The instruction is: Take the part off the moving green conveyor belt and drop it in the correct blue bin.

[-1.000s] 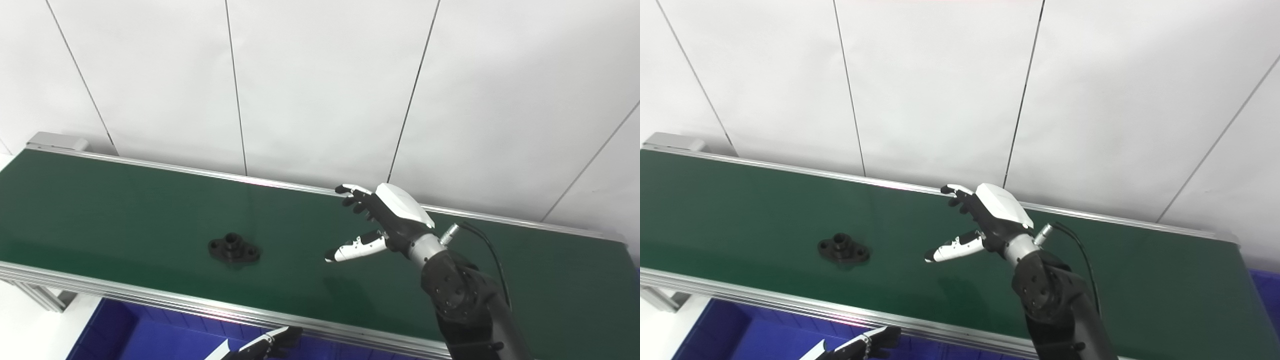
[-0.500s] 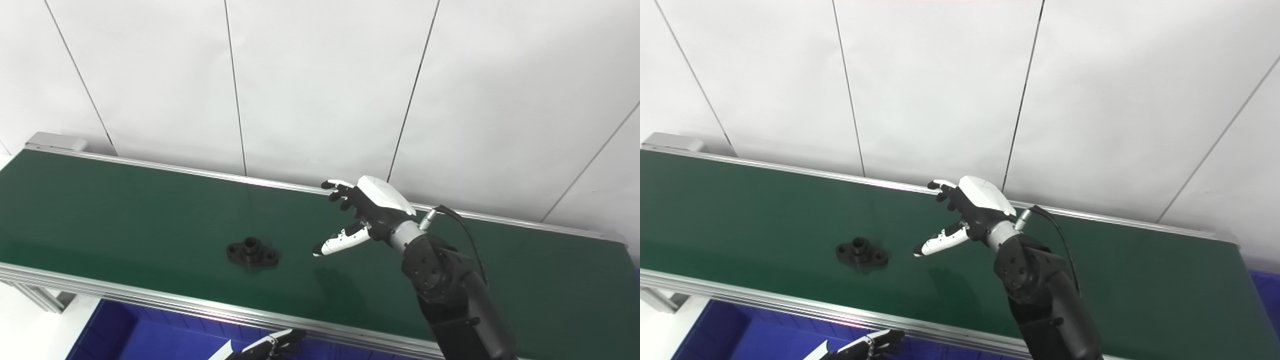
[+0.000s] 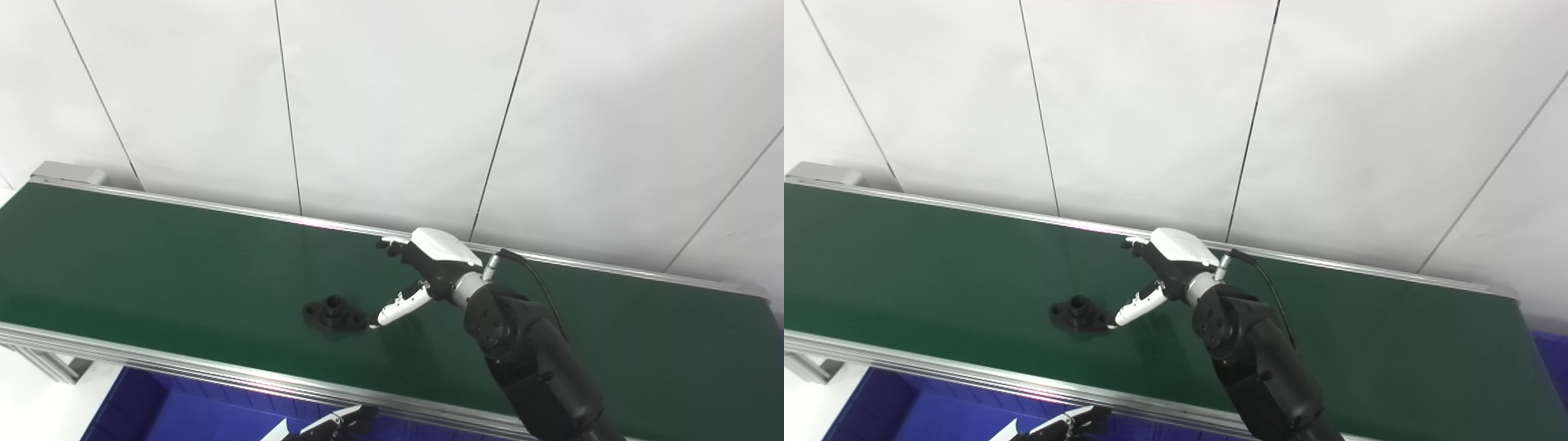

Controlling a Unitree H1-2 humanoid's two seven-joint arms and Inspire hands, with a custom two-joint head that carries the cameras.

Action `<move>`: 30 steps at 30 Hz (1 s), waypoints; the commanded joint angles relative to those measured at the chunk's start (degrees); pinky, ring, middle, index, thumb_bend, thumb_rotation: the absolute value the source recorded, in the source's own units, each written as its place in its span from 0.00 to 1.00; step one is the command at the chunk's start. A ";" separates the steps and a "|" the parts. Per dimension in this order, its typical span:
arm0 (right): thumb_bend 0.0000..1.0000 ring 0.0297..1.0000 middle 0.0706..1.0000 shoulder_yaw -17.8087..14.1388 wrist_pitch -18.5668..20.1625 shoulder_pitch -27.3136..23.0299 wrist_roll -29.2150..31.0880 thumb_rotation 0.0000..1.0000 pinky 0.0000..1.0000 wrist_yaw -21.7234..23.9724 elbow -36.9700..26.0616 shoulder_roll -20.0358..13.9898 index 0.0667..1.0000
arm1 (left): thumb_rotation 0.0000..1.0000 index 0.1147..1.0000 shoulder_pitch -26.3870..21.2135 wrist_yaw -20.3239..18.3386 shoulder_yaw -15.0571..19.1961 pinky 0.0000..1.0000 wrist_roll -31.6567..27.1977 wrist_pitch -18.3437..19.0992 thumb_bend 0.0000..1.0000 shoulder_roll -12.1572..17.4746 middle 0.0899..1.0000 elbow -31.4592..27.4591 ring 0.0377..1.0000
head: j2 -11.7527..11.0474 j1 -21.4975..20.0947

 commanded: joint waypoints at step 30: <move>0.84 0.78 0.80 7.02 -6.59 1.92 -2.65 0.29 0.72 -7.12 7.10 -1.43 0.88 | 0.33 0.88 1.48 1.03 -0.62 0.81 0.44 0.88 0.64 -1.83 0.90 -5.27 0.86 | 2.59 1.59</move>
